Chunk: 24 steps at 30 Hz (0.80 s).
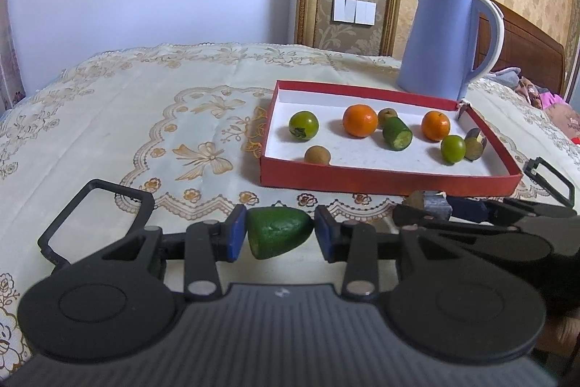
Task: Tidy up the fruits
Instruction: 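Close the right tool on the eggplant chunk while the left tool lifts the cucumber chunk, then carry the cucumber chunk into the tray and open the left tool while the right tool holds the eggplant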
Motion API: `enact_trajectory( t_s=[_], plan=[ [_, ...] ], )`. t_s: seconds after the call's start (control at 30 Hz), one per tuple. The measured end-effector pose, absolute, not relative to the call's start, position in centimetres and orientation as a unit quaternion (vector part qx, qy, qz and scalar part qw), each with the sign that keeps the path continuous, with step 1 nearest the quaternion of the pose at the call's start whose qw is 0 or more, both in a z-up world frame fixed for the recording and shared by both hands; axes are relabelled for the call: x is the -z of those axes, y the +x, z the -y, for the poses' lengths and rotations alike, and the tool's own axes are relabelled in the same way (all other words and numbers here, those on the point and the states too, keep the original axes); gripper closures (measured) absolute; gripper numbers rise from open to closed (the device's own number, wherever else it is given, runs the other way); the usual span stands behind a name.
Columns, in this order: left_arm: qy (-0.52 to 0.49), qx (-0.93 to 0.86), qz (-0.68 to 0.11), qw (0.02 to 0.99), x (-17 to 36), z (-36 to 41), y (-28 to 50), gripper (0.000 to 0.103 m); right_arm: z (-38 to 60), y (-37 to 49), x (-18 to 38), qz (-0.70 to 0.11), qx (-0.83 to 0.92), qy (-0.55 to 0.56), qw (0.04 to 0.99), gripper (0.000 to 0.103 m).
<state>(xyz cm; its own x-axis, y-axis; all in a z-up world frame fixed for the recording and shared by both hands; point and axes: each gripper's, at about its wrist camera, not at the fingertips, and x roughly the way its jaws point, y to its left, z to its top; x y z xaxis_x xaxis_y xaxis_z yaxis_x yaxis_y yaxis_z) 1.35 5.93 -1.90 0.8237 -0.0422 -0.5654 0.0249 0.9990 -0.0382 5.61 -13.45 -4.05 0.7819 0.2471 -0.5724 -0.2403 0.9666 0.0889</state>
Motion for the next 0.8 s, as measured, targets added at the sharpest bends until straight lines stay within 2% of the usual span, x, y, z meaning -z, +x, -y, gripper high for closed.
enact_trajectory(
  t_s=[0.07, 0.27, 0.8],
  plan=[
    [-0.014, 0.017, -0.297, 0.955, 1.9, -5.9, 1.3, 0.066, 13.5, 5.7, 4.2, -0.306, -0.131, 0.006, 0.943, 0.062],
    [-0.011, 0.017, -0.296, 0.955, 1.8, -5.7, 1.3, 0.066, 13.7, 5.6, 4.1, -0.306, -0.134, 0.013, 0.943, 0.07],
    [-0.015, 0.042, -0.299, 0.953, 1.3, -4.4, 1.7, 0.067, 15.5, 4.1, 3.2, -0.29, -0.152, 0.024, 0.944, 0.072]
  ],
)
